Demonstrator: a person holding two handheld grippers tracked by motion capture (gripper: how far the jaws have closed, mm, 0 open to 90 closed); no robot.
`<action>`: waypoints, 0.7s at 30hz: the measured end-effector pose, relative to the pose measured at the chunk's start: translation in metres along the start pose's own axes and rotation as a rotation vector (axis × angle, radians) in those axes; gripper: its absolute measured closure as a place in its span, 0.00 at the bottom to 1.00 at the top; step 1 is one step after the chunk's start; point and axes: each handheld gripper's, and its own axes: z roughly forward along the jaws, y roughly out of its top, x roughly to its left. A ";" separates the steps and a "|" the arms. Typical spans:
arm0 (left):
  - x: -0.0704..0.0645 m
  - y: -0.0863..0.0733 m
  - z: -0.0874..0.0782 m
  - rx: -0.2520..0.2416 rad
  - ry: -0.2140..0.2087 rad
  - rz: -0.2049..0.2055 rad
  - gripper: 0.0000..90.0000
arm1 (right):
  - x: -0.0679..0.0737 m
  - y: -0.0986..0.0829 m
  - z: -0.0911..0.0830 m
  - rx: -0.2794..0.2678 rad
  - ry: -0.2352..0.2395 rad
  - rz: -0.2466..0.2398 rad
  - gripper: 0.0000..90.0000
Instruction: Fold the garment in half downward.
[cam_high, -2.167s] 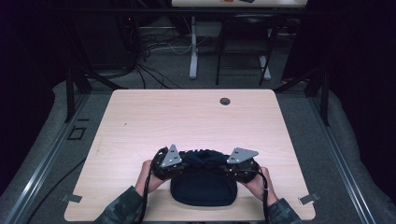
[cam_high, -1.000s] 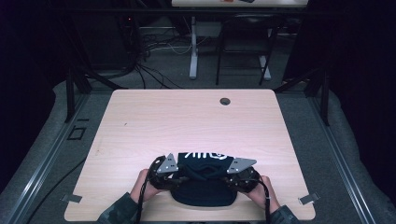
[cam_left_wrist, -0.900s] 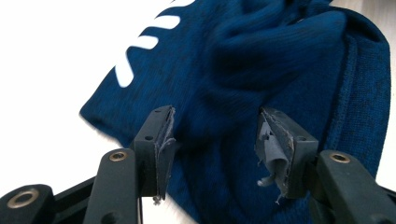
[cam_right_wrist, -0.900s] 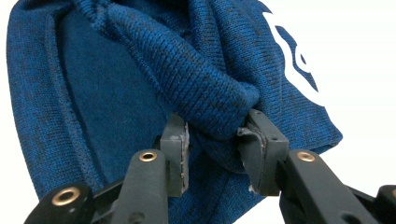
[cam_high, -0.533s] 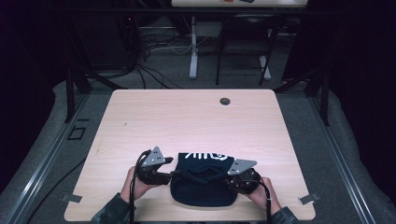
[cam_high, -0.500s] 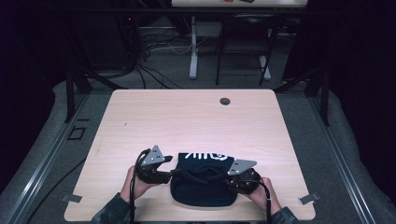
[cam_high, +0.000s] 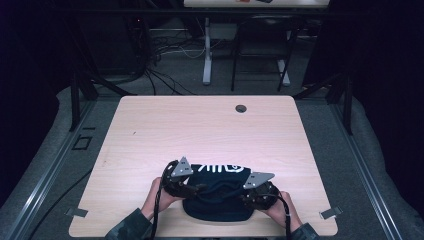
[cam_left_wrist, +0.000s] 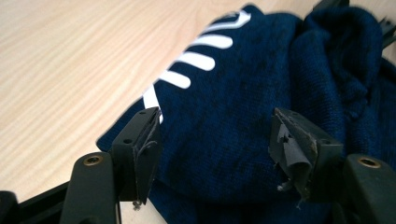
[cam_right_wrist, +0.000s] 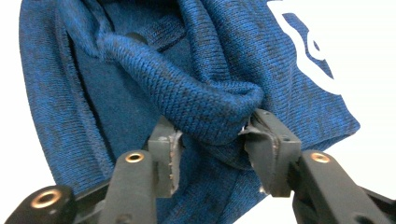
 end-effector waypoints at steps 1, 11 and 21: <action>-0.001 -0.001 0.001 0.006 -0.001 0.000 0.38 | 0.000 0.000 0.000 0.000 0.000 0.000 0.60; -0.005 -0.008 0.010 0.050 -0.014 0.016 0.37 | -0.008 -0.003 -0.019 -0.017 0.026 0.046 0.49; -0.007 -0.010 0.016 0.071 0.001 0.023 0.35 | -0.023 0.019 -0.029 -0.138 -0.027 0.144 0.49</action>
